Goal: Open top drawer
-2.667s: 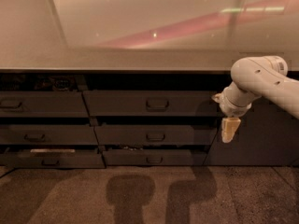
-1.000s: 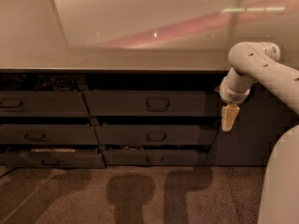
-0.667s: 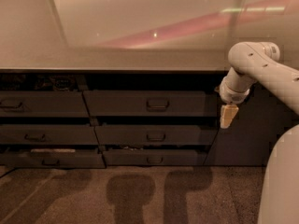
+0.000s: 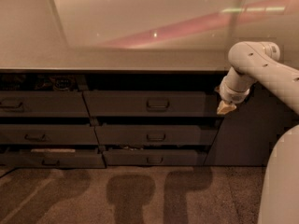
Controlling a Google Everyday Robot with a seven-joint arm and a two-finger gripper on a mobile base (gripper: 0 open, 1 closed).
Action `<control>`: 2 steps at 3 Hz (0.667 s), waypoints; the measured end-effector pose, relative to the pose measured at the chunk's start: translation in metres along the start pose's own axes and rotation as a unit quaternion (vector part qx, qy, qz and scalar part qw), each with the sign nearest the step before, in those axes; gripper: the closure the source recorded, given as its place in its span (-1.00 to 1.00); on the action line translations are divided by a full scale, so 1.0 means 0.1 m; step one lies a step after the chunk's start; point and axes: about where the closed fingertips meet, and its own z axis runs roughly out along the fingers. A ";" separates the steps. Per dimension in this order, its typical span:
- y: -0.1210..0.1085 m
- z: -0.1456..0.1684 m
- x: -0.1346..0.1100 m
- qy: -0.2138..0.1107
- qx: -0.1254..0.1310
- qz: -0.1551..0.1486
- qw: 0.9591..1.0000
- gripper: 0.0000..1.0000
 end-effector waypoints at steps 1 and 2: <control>0.00 0.00 0.00 0.000 0.000 0.000 1.000 0.76; 0.00 0.00 0.00 0.000 0.000 0.000 1.000 1.00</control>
Offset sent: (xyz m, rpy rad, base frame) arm 0.0000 0.0000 0.0000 0.0000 0.0000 0.0000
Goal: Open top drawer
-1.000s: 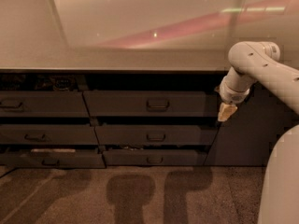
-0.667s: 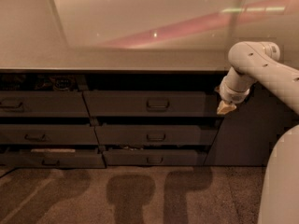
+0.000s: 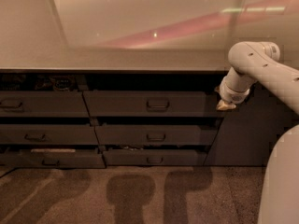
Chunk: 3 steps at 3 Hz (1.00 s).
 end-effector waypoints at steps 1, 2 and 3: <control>0.00 0.01 0.00 0.000 -0.001 0.000 1.000 1.00; 0.04 0.02 0.00 0.000 -0.002 -0.002 1.000 1.00; 0.04 -0.05 0.04 0.003 0.008 -0.004 1.000 1.00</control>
Offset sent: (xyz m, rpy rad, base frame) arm -0.0342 -0.0024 -0.0310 0.0029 0.0100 0.0389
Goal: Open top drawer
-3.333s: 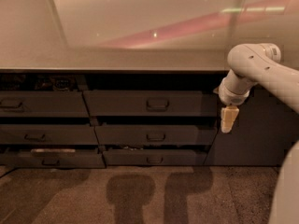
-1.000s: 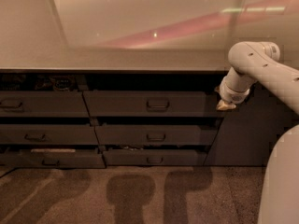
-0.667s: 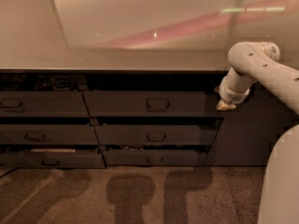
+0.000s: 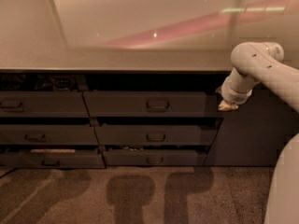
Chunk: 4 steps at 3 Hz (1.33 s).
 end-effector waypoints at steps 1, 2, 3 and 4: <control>-0.01 -0.03 0.00 0.000 0.000 0.000 1.000 1.00; -0.02 -0.09 -0.01 0.000 0.000 0.000 1.000 1.00; -0.03 -0.17 -0.01 0.000 0.000 0.000 1.000 1.00; -0.04 -0.25 -0.01 0.000 0.000 0.000 1.000 1.00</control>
Offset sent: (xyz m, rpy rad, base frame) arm -0.1537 -0.0075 -0.1277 -0.0218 -0.0408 0.1360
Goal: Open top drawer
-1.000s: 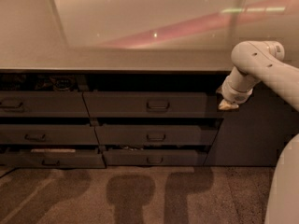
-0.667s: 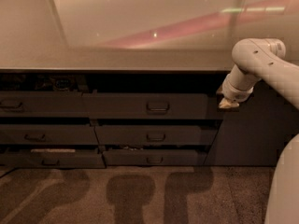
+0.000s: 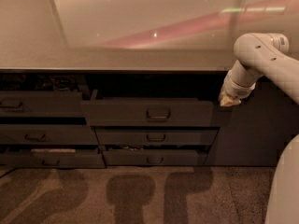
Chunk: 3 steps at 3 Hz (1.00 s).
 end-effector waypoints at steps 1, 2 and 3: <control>0.01 -0.06 0.00 0.001 0.000 -0.001 1.000 1.00; 0.01 -0.06 0.00 0.001 0.000 -0.001 1.000 1.00; 0.13 -0.03 0.00 -0.007 0.010 -0.010 1.000 1.00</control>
Offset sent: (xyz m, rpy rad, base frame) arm -0.2955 -0.0522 -0.2416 -0.2436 0.0364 0.1750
